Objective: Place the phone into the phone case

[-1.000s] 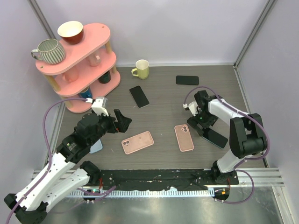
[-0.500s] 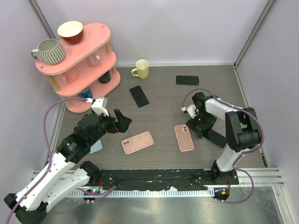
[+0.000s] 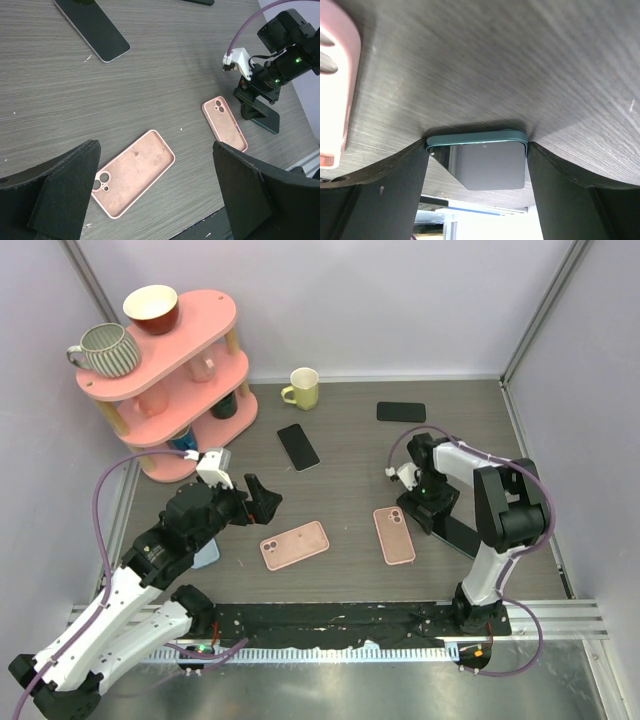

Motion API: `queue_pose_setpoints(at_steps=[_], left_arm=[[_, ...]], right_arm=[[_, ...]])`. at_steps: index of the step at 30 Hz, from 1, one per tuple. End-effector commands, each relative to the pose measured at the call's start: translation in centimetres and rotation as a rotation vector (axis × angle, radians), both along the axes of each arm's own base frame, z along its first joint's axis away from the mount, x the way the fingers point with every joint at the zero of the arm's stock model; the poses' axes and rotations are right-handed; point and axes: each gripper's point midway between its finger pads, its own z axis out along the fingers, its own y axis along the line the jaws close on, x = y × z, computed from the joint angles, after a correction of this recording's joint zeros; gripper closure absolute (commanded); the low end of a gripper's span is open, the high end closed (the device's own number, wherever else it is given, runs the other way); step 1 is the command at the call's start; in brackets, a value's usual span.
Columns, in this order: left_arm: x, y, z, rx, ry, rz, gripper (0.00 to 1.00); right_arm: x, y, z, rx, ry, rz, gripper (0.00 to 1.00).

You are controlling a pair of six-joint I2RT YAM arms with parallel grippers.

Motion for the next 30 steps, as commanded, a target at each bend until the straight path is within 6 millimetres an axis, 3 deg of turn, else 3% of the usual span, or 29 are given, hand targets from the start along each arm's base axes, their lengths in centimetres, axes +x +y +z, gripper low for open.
queue_pose_setpoints(at_steps=[1, 5, 7, 8, 9, 12, 15, 16, 17, 19, 20, 22, 25, 26, 30], left_arm=[[0.3, -0.2, 1.2, -0.034, -0.041, 0.007, 0.00], [0.3, -0.1, 1.3, -0.035, -0.044, 0.013, 0.00], [0.3, 0.0, 1.4, -0.039, -0.051, 0.016, 0.00], [0.3, 0.1, 1.4, -0.039, -0.051, 0.017, 0.00], [0.4, 0.2, 1.5, -0.038, -0.054, 0.026, 0.00], [0.4, 0.6, 1.6, -0.040, -0.062, 0.041, 0.00], [0.3, 0.8, 1.7, -0.043, -0.073, 0.049, 0.00], [0.4, 0.9, 1.6, -0.041, -0.071, 0.052, 0.00], [0.4, 0.9, 1.6, -0.040, -0.070, 0.052, 0.00], [0.3, 0.9, 1.7, -0.041, -0.072, 0.054, 0.00], [0.4, 0.9, 1.7, -0.042, -0.073, 0.055, 0.00], [0.3, 0.9, 1.8, -0.046, -0.075, 0.053, 0.00], [0.3, 0.7, 1.7, -0.051, -0.075, 0.047, 0.00], [0.3, 0.7, 1.7, -0.051, -0.073, 0.044, 0.00], [0.4, 0.5, 1.4, -0.043, -0.062, 0.040, 0.00]], right_arm=[[5.7, 2.7, 0.5, 0.105, -0.155, -0.072, 0.21], [9.3, 4.4, 0.5, 0.154, -0.184, -0.149, 0.25], [10.2, 4.6, -0.1, 0.133, -0.174, -0.220, 0.28], [12.2, 4.2, 0.7, 0.101, -0.223, -0.242, 0.29], [12.6, 4.1, -0.6, 0.072, -0.200, -0.266, 0.29], [14.8, 4.0, -0.9, 0.030, -0.224, -0.356, 0.30], [16.6, 3.9, -0.7, 0.042, -0.267, -0.465, 0.24], [16.8, 3.8, -0.9, 0.048, -0.266, -0.492, 0.15], [16.4, 3.7, -1.1, 0.047, -0.260, -0.511, 0.06], [16.1, 3.3, -0.4, 0.050, -0.291, -0.487, 0.04], [14.2, 2.7, -1.3, 0.027, -0.259, -0.467, 0.04], [13.5, 2.0, -1.3, 0.028, -0.284, -0.400, 0.03], [10.7, 1.8, -1.3, 0.092, -0.279, -0.294, 0.03], [10.8, 1.6, -0.3, 0.100, -0.315, -0.271, 0.03], [10.1, 1.3, 0.3, 0.136, -0.327, -0.223, 0.03]])
